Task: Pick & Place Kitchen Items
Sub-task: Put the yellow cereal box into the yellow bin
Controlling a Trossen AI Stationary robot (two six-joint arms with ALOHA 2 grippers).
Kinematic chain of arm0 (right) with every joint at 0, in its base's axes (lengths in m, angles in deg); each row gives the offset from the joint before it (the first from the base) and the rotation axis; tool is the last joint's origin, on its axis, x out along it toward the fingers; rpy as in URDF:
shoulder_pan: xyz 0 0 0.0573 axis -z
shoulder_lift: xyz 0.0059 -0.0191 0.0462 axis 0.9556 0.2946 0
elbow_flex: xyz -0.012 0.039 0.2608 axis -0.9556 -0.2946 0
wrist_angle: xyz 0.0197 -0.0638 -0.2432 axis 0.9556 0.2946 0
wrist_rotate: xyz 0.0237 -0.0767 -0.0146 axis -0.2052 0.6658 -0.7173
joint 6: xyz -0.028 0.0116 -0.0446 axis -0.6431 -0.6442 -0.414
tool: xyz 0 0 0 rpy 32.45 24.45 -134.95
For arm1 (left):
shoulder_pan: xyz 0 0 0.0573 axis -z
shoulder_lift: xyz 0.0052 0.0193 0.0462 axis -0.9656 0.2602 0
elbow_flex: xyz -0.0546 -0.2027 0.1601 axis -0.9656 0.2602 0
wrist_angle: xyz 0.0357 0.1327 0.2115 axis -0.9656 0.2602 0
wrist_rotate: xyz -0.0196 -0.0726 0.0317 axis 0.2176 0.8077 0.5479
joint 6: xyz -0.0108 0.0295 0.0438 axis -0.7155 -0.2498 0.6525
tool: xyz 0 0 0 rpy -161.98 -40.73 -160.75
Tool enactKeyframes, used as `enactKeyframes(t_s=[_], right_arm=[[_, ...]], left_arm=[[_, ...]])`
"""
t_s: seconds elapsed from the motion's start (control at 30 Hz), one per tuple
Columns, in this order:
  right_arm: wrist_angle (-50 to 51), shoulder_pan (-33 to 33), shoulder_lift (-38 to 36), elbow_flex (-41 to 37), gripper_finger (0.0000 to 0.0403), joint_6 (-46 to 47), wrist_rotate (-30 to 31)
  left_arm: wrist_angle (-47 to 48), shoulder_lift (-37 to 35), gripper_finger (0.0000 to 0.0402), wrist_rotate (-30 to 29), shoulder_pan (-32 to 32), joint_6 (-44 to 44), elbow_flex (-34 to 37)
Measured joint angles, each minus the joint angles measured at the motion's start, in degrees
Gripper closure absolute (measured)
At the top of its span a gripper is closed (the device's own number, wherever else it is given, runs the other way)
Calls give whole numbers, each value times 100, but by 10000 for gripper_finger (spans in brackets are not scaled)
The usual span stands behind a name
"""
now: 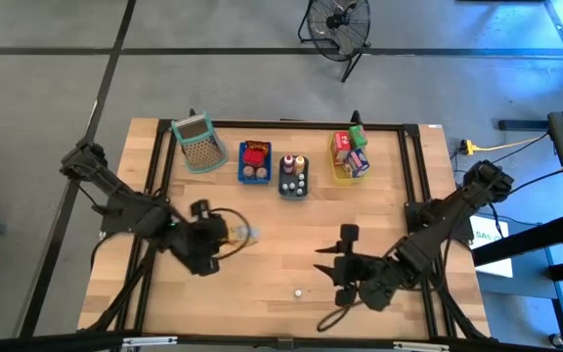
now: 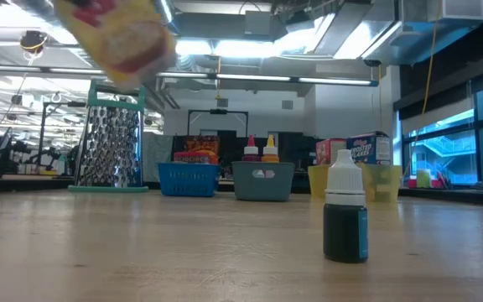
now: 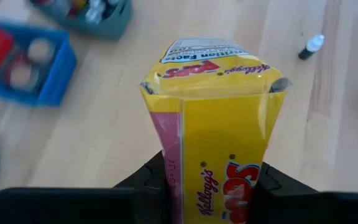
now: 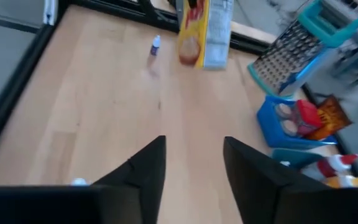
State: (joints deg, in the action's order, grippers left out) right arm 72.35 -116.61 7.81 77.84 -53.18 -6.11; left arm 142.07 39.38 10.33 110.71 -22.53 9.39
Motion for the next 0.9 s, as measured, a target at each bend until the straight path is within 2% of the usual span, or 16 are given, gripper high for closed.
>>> enactKeyframes(t_s=[0.27, 0.37, 0.57, 0.77, 0.9], right_arm=[[-245, 530, 0, 327, 147, -25, -867], [-598, 701, 8, 354, 126, -561, -781], [-1326, 965, 228, 356, 122, -1111, -694], [-1379, 1097, 416, 356, 121, -1056, -701], [-1363, 1112, 500, 356, 120, -1020, -751]], left_arm=[[-1083, 344, 299, 299, -767, 2505, 2], [-1531, 487, 299, 300, -943, 3152, 2], [-2240, 957, 299, 193, -1140, 4096, 4], [-2714, 1358, 299, -320, -1219, 4652, 7], [-2856, 1494, 299, -360, -1280, 4754, 9]])
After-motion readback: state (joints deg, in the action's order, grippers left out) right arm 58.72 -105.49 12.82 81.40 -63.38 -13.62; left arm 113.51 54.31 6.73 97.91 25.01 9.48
